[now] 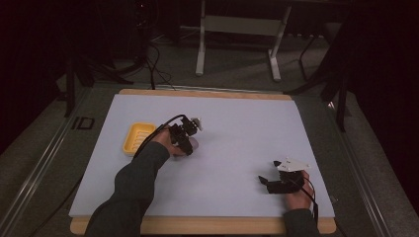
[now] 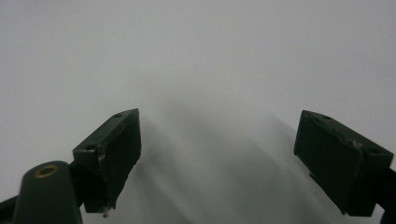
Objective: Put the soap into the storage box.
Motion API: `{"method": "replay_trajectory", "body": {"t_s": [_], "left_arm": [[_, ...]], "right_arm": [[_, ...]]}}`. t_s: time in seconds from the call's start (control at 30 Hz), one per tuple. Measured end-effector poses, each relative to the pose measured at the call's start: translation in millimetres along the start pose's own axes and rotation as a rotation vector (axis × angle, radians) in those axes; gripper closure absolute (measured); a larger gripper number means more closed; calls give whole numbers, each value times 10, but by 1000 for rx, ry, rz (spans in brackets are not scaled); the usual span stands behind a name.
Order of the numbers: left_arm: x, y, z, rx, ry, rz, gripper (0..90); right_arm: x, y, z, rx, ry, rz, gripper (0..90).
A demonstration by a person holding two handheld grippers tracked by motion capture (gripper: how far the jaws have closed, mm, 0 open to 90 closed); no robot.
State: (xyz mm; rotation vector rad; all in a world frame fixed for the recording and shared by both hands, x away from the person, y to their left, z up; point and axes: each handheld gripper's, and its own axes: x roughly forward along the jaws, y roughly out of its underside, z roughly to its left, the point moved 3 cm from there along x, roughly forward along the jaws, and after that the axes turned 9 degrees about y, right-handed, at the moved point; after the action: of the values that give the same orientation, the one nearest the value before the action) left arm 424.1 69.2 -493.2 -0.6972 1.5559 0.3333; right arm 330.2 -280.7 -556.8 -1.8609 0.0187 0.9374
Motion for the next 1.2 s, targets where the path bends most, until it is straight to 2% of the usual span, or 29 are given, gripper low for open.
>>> {"method": "replay_trajectory", "body": {"t_s": [0.27,0.67,1.03,1.2], "left_arm": [[-59,32,20,-19,2,-14,500],[-131,103,112,-83,-13,-33,500],[-197,153,164,-109,-26,-50,500],[-210,165,187,-134,-31,-55,501]], "right_arm": [[-2,0,-1,3,0,-2,145],[-8,1,-5,12,0,-8,145],[-13,1,-7,13,2,-10,145],[-15,2,-9,15,0,-15,145]]}}
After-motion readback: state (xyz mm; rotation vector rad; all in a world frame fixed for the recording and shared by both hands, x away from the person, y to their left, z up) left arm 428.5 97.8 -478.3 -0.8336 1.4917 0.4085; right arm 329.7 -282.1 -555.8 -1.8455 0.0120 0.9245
